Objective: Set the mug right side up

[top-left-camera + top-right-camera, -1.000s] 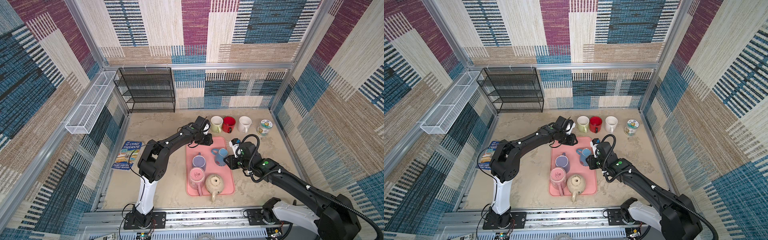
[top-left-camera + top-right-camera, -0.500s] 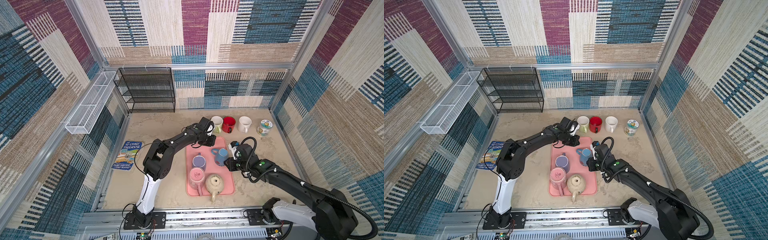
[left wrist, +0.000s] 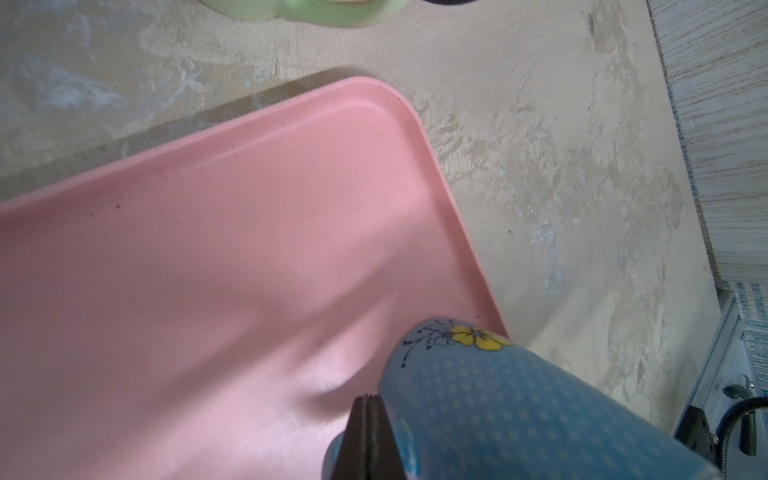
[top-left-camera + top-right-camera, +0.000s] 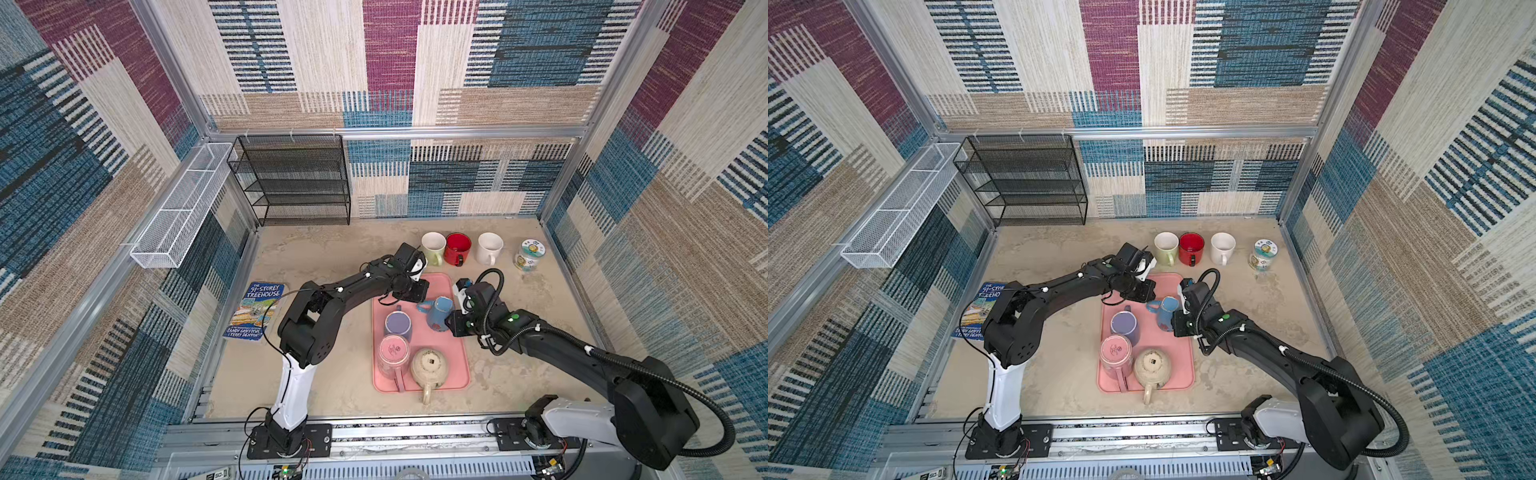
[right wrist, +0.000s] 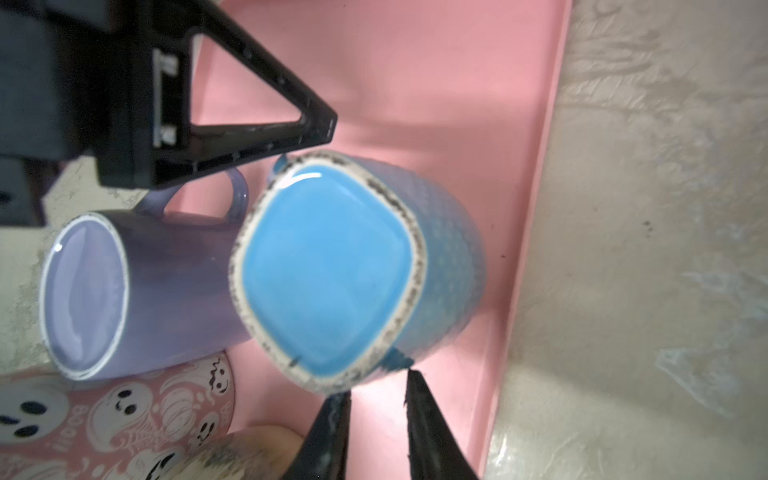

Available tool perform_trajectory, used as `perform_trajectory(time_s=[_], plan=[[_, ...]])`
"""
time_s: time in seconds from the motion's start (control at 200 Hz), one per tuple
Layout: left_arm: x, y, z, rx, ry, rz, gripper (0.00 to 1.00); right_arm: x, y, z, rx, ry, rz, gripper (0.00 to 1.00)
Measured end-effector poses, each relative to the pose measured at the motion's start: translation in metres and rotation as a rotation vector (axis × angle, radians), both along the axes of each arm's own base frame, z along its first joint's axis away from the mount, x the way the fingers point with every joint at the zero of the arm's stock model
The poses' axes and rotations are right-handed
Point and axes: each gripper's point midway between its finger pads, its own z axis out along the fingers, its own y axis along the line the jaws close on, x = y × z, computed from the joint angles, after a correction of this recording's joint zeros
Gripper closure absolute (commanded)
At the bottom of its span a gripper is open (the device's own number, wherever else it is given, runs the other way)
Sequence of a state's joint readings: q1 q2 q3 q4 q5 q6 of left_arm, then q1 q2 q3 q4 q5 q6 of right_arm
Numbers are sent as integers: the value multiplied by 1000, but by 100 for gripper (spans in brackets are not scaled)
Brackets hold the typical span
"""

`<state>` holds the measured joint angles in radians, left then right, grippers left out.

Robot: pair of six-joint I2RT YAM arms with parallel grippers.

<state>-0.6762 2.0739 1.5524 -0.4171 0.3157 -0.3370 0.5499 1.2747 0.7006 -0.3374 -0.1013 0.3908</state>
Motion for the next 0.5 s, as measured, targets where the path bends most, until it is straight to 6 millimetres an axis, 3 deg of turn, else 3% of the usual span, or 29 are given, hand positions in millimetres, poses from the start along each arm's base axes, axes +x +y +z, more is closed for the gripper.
perform_trajectory(time_s=[0.26, 0.501], plan=[[-6, 5, -2, -1, -2, 2, 100, 26, 6, 4, -51, -27, -7, 74], [-15, 12, -5, 3, 7, 7, 100, 40, 10, -4, -85, -16, 2, 74]])
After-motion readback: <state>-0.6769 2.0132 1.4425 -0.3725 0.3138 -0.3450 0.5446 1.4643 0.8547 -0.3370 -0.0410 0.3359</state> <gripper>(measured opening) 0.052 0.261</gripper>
